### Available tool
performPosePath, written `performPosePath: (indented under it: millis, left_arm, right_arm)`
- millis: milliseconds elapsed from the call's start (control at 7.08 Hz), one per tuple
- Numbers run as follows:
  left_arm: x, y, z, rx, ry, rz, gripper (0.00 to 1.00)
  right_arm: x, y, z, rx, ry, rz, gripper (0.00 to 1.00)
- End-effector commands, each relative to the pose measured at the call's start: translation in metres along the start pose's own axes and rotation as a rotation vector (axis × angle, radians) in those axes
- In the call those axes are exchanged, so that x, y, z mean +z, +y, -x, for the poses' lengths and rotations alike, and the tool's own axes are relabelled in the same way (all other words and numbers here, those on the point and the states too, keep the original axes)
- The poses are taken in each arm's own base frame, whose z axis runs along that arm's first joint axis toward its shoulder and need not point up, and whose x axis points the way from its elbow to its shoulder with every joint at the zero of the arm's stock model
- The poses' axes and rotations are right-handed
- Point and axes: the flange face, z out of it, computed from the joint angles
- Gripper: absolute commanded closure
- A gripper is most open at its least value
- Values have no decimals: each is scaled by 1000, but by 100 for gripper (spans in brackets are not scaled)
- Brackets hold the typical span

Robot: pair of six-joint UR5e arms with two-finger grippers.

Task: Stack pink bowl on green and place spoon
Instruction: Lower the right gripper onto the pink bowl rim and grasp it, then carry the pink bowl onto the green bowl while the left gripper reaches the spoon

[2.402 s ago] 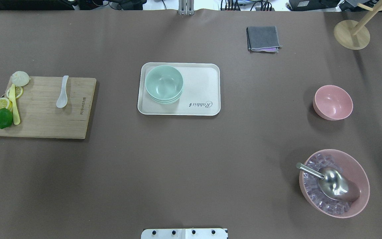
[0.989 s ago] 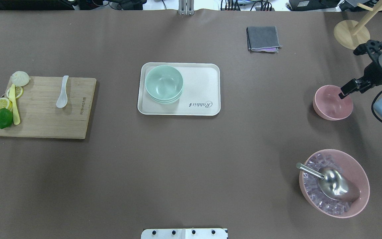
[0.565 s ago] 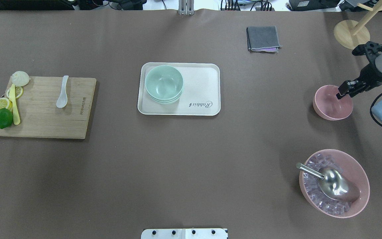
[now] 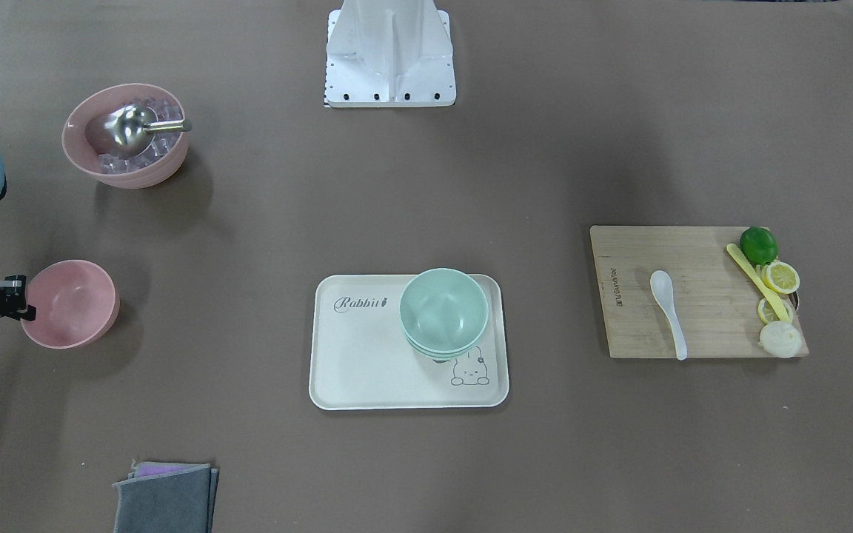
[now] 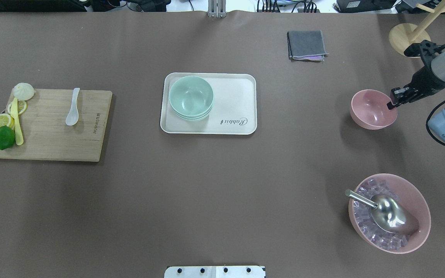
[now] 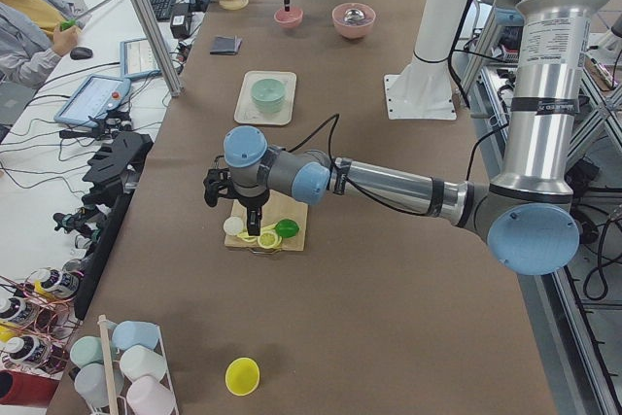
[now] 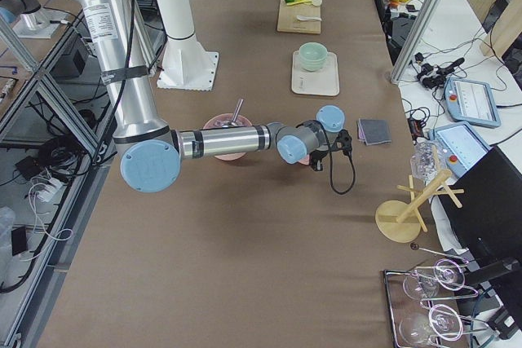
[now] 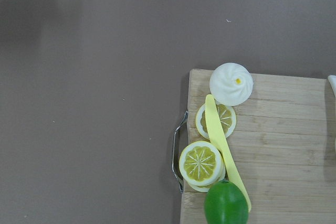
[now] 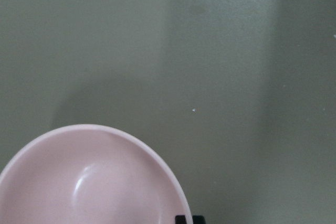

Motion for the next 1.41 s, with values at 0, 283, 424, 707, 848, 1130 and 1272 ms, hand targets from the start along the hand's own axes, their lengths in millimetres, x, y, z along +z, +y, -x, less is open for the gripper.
performPosePath:
  millis: [0, 283, 424, 707, 848, 1130, 1272]
  left_arm:
    - [40, -22, -95, -47, 2, 40, 8]
    - [80, -27, -171, -20, -84, 0, 8]
    - [101, -28, -187, 5, -107, 10, 8]
    - [114, -37, -186, 22, -99, 2, 8]
    - [125, -53, -189, 28, -87, -9, 8]
    - [145, -61, -191, 45, -78, -7, 10]
    - [146, -59, -195, 52, -73, -8, 10]
  right_arm:
    - [-32, -42, 131, 156, -128, -25, 100]
    - [-22, -62, 299, 283, -173, -66, 100]
    - [-14, -59, 360, 330, -181, -101, 100]
    - [17, -52, 476, 403, -193, -158, 100]
    - [26, -50, 497, 407, -192, -173, 100]
    - [47, -44, 511, 400, -171, -190, 100]
    - [56, -37, 517, 392, -165, -196, 100]
